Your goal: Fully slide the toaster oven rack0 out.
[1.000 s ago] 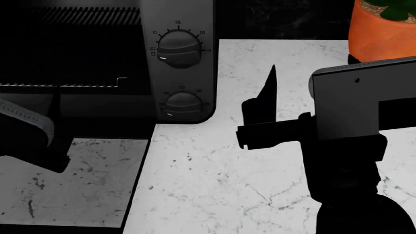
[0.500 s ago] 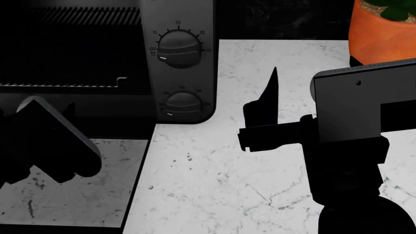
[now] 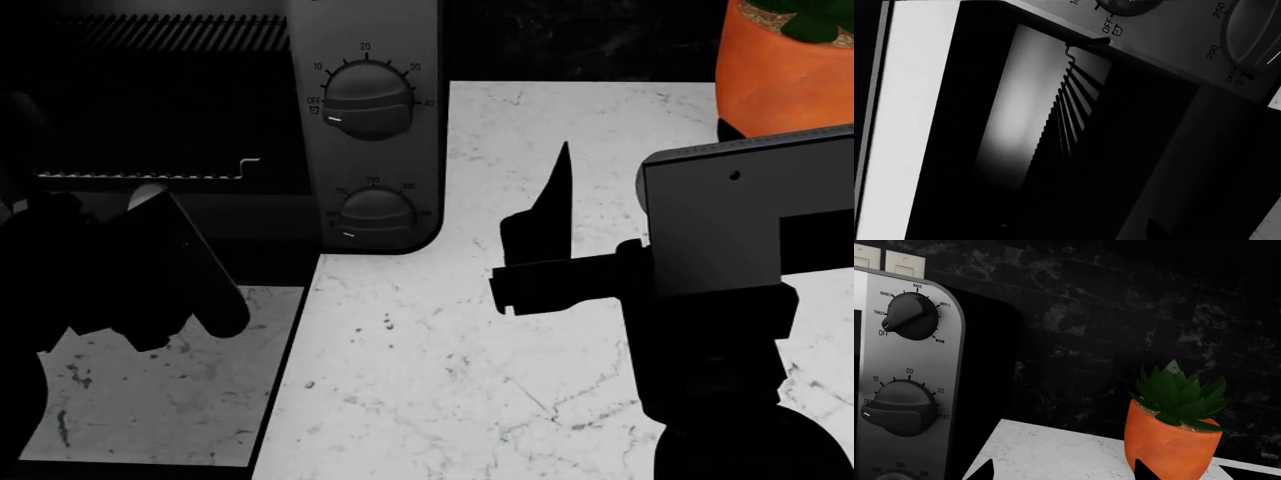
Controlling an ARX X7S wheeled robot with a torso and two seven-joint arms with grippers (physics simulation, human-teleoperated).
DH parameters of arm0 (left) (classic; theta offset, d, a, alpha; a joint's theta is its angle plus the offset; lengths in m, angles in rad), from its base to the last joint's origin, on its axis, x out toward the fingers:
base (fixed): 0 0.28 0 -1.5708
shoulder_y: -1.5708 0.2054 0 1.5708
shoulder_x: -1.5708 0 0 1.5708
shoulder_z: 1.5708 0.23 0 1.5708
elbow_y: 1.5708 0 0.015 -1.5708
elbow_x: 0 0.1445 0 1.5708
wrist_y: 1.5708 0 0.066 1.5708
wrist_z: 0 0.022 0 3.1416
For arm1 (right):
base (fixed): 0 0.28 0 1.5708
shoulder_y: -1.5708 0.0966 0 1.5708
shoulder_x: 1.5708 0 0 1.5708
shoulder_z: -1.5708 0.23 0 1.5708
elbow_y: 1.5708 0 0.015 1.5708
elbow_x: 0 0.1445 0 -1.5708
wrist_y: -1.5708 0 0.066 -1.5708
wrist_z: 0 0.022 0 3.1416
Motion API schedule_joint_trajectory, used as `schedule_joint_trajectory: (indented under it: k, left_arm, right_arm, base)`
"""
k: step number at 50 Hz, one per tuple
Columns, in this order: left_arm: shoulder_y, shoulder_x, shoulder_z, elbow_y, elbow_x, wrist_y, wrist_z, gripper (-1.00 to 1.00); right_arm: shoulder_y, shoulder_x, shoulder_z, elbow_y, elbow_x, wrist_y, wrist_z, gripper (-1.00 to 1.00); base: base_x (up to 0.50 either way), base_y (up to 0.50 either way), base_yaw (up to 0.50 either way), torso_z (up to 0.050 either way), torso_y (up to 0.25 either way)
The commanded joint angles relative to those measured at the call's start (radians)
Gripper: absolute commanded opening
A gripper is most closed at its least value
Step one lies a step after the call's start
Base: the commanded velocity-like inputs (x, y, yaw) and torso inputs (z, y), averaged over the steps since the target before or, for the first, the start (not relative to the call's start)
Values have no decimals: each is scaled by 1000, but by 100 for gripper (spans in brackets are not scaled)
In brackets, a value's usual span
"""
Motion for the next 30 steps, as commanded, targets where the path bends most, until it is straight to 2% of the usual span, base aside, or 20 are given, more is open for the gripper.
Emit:
schedule_joint_trajectory:
  k: [1, 8, 9, 17, 30]
  left_arm:
    - [-36, 41, 44, -195, 15, 107, 12, 100]
    - [-40, 60, 48, -258, 14, 137, 16, 100]
    - [-37, 59, 39, -254, 15, 139, 6, -100]
    - [-31, 40, 35, -193, 22, 118, -5, -100]
    - [-9, -44, 59, 250, 70, -150, -47, -100]
  right_arm:
    - [-3, 4, -12, 6, 2, -9, 4, 100]
    - [-3, 7, -20, 9, 3, -12, 6, 100]
    - [-3, 7, -19, 10, 3, -12, 6, 100]
    - [-1, 7, -20, 12, 7, -12, 9, 100]
    - [-3, 10, -11, 3, 14, -7, 10, 100]
  base:
    - [0, 0, 0, 0, 0]
    - [0, 0, 0, 0, 0]
    - [0, 0, 0, 0, 0]
    - [0, 0, 0, 0, 0]
    - [0, 0, -1, 0, 0]
